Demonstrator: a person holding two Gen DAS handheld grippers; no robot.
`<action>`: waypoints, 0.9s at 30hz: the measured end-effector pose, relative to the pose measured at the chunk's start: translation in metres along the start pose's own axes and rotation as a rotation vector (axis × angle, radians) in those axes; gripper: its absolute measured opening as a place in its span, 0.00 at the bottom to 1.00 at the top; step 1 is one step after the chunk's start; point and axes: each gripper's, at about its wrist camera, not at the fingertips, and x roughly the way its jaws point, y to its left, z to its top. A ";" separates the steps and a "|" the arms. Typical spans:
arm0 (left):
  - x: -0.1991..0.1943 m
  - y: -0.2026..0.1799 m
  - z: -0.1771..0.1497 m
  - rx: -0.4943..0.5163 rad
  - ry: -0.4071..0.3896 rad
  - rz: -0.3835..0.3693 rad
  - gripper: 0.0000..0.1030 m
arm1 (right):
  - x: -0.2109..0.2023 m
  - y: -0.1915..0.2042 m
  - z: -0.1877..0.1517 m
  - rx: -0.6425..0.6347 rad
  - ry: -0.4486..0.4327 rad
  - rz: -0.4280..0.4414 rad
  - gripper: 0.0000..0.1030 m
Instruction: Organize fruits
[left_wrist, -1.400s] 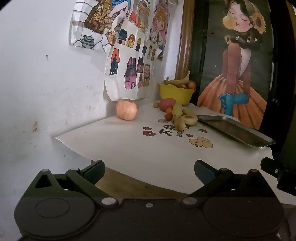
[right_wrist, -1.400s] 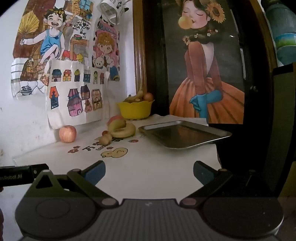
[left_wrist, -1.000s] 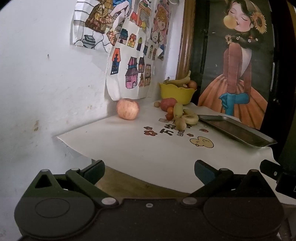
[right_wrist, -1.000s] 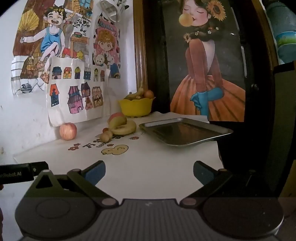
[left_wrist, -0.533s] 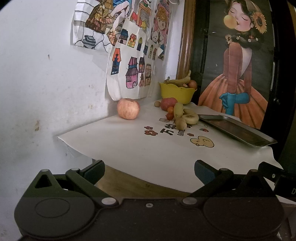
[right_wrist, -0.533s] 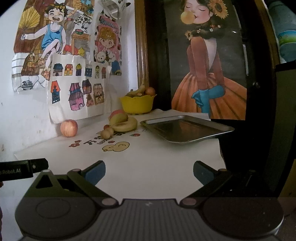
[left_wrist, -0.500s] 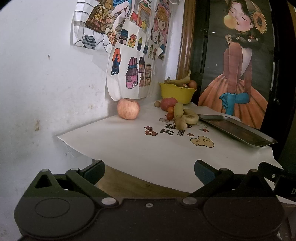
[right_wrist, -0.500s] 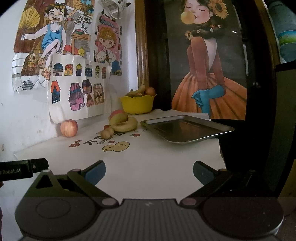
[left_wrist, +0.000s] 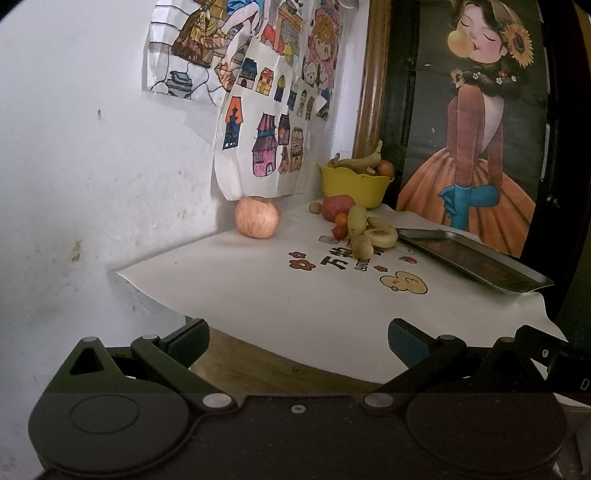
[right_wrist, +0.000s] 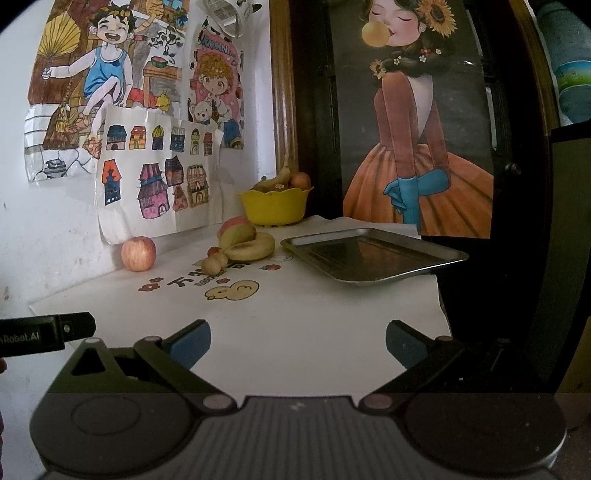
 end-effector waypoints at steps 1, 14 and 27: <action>0.000 0.000 0.000 0.000 0.000 -0.001 0.99 | 0.000 0.000 0.000 0.000 0.002 0.001 1.00; -0.002 0.009 0.001 0.000 0.005 -0.005 0.99 | 0.002 0.001 -0.003 -0.002 0.020 0.010 1.00; 0.024 0.010 0.008 0.008 0.047 0.023 0.99 | 0.013 0.002 0.009 -0.081 0.028 0.087 1.00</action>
